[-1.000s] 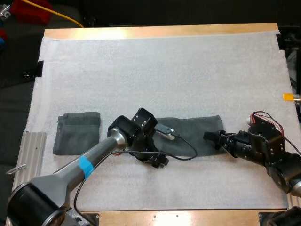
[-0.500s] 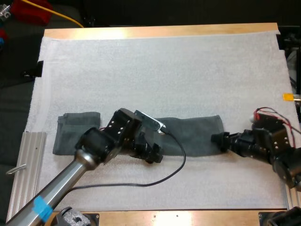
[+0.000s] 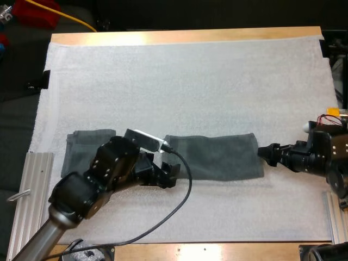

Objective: Pick towel from pile, fold and stack

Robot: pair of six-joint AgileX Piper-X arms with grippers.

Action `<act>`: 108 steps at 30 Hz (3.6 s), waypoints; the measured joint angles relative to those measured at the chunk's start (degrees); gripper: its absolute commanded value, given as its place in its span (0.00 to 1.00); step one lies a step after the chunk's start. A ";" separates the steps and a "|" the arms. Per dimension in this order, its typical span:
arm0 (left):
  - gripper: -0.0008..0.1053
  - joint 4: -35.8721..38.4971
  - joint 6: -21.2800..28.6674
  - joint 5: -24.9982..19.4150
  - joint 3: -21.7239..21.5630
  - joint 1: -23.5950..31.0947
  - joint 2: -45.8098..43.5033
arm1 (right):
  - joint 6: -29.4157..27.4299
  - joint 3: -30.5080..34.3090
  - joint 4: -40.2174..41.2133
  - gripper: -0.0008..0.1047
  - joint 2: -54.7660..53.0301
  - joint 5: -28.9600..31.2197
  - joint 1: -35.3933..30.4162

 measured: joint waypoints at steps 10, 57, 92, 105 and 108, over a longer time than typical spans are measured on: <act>0.66 3.42 -2.14 -2.68 0.00 0.00 -1.97 | -5.51 0.00 -3.82 0.75 12.38 -5.59 -0.82; 0.66 3.77 -5.99 -7.15 0.00 0.00 -1.97 | 0.66 -4.63 -9.44 0.02 34.94 -17.96 -1.14; 0.66 3.23 -5.99 -7.15 0.00 0.00 -1.97 | -0.61 -13.17 10.33 0.01 19.88 13.13 10.19; 0.66 3.23 -5.99 -6.30 0.00 0.00 -1.97 | 16.46 -13.17 -3.57 0.01 26.95 5.95 22.41; 0.66 3.23 -5.99 -5.74 0.00 0.00 -1.97 | 18.88 -13.17 -5.81 0.01 28.78 5.59 23.49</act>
